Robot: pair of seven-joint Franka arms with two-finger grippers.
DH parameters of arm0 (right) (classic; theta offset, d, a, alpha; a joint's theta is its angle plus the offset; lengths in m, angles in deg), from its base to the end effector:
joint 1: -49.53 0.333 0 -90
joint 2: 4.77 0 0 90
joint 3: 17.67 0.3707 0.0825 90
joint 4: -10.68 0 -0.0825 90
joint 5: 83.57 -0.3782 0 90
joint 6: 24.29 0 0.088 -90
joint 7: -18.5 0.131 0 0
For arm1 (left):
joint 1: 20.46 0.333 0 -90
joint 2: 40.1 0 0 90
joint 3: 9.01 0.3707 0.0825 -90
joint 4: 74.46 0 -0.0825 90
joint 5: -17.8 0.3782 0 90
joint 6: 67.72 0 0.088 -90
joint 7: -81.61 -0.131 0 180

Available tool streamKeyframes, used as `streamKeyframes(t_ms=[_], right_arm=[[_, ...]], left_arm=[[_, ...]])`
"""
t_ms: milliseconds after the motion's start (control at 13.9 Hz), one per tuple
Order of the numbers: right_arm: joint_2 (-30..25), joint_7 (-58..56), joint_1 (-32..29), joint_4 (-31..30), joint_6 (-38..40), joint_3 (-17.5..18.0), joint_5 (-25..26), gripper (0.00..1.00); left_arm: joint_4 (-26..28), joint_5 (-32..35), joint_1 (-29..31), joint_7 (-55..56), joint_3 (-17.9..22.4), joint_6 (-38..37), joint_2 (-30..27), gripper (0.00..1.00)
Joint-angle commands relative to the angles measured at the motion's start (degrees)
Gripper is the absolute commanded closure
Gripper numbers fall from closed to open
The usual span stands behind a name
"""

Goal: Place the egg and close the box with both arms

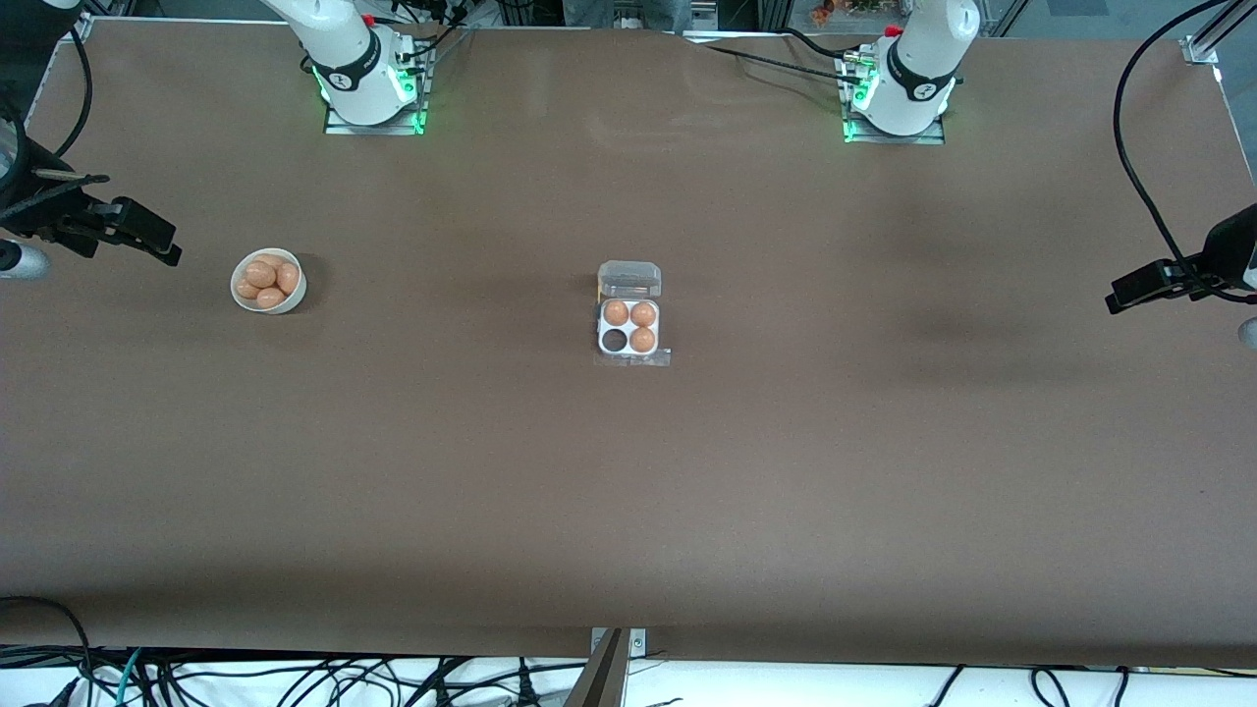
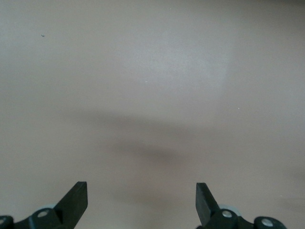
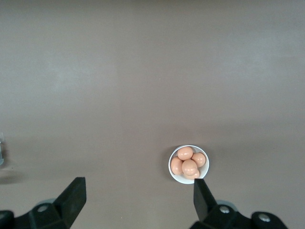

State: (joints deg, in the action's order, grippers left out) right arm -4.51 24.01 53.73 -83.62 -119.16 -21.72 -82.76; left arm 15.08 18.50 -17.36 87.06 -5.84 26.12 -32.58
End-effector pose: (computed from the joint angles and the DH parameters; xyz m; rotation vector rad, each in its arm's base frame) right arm 0.5565 -0.0002 0.6250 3.1241 -0.1444 0.0096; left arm 0.5927 0.0645 0.5895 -3.1053 -0.3165 0.0876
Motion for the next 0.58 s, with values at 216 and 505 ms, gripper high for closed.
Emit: streamKeyframes(t_ms=[216, 505], right_arm=[[-0.6, -0.8, -0.1, 0.0, 0.8, 0.1, -0.2, 0.0], [-0.6, -0.9, -0.1, 0.1, 0.7, 0.1, -0.2, 0.0]], left_arm=[[-1.9, 1.3, 0.2, -1.1, -0.3, -0.6, 1.0, 0.0], [-1.9, 1.3, 0.2, -1.1, -0.3, -0.6, 1.0, 0.0]])
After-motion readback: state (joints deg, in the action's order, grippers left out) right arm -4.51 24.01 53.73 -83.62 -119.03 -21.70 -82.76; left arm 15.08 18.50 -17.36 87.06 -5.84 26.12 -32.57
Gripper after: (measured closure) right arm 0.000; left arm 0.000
